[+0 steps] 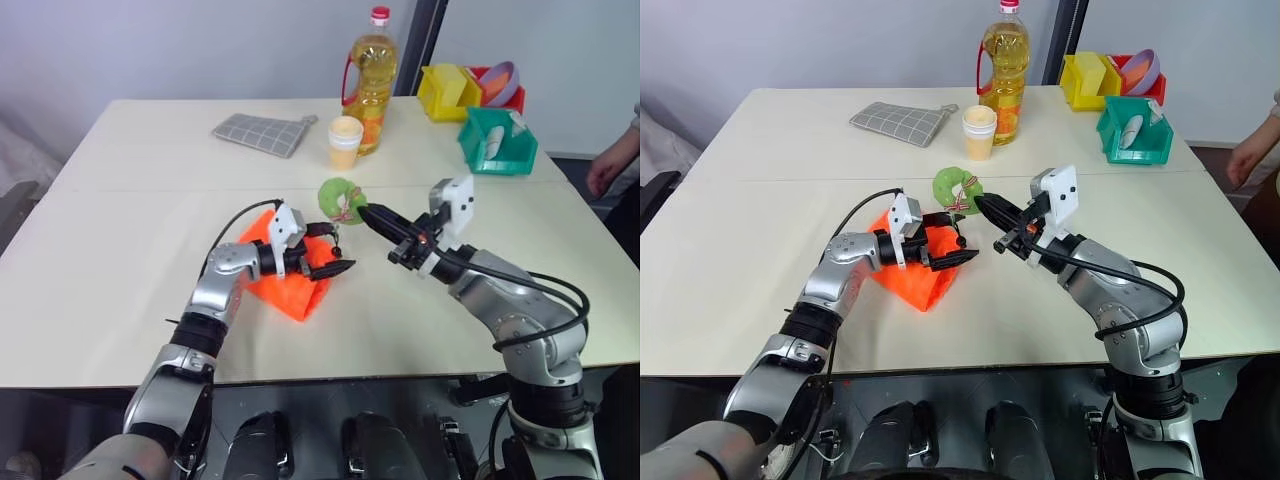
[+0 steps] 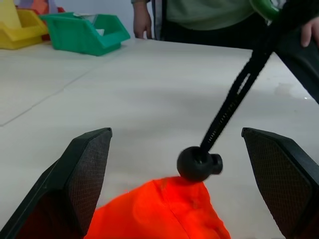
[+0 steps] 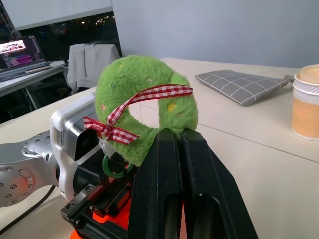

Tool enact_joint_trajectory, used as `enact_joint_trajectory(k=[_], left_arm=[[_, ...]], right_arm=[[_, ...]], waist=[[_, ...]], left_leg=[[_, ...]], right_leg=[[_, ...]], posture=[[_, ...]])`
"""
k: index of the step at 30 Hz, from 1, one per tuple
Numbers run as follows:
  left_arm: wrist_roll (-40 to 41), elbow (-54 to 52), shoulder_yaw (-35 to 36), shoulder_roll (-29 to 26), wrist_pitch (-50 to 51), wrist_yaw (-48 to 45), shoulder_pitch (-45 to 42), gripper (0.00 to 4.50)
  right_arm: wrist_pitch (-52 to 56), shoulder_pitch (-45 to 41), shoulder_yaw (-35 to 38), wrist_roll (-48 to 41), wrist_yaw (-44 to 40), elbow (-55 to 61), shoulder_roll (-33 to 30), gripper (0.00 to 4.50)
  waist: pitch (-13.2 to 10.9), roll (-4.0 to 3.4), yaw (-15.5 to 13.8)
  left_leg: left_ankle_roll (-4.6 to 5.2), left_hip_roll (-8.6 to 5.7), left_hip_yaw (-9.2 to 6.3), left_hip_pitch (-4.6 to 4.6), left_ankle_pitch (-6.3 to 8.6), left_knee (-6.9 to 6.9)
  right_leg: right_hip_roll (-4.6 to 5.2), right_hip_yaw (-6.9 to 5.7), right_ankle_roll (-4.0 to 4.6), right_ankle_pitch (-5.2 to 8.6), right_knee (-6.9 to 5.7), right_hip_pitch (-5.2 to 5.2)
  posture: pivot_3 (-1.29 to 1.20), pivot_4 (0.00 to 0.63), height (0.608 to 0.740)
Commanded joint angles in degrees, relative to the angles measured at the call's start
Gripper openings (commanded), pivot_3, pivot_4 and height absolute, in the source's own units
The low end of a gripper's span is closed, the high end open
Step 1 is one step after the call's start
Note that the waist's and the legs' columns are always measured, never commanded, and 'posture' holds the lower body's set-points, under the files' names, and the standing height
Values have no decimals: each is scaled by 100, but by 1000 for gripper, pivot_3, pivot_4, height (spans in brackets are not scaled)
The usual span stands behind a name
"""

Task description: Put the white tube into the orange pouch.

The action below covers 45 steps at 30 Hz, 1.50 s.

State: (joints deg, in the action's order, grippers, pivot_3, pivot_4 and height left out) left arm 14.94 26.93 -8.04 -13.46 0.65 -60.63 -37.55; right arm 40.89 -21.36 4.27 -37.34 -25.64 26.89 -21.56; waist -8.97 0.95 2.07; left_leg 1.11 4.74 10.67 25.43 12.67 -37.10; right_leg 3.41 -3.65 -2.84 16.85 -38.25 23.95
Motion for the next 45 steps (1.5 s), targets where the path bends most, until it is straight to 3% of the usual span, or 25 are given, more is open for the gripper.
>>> enact_joint_trajectory(k=[1,2,5,10,12,19,36,45], left_arm=[[-53,-110,30,-18,-117,15,66,4461],[-66,-119,22,-20,-114,3,77,4461],[-101,-125,10,-15,-113,-18,107,3632],[-29,-156,53,10,-56,-39,114,1088],[-20,-162,63,10,-67,-42,116,266],[-25,-298,106,-123,-44,-49,212,213],[-50,-1845,-14,-1450,431,-485,1582,213],[-139,-2265,-189,-1362,802,-143,1721,213]], right_arm=[[-104,-48,23,-64,-2,224,7,0],[-102,-46,24,-68,0,229,8,0],[-98,-54,25,-68,2,229,6,0],[-82,-46,26,-71,11,244,-1,0],[-79,-47,25,-69,18,246,-1,0],[-113,-54,31,-26,66,231,11,0],[-375,-385,444,615,667,-606,-20,0],[-466,-426,532,695,807,-686,53,0]], waist=[[0,0,0],[0,0,0],[0,0,0],[0,0,-6],[0,0,-4],[0,0,0],[2,-3,32],[2,-3,28]], left_leg=[[0,0,0,0,0,0],[0,0,0,0,0,0],[0,0,0,0,0,-1],[0,0,0,0,0,-2],[0,0,0,0,0,-2],[0,0,0,0,0,-2],[-4,2,0,-7,-2,-1],[-2,2,0,-7,-1,-1]], right_leg=[[0,0,0,0,0,0],[0,0,0,0,0,0],[0,0,-1,0,0,0],[0,0,-1,-1,0,-1],[0,0,-1,-1,0,-1],[0,0,-2,-1,0,-1],[2,1,-1,-1,-8,-5],[3,1,-1,-1,-8,-5]], posture=[[0,150,740],[0,150,740],[0,150,740],[0,150,740],[0,150,740],[0,150,740],[0,150,740],[0,150,740]])
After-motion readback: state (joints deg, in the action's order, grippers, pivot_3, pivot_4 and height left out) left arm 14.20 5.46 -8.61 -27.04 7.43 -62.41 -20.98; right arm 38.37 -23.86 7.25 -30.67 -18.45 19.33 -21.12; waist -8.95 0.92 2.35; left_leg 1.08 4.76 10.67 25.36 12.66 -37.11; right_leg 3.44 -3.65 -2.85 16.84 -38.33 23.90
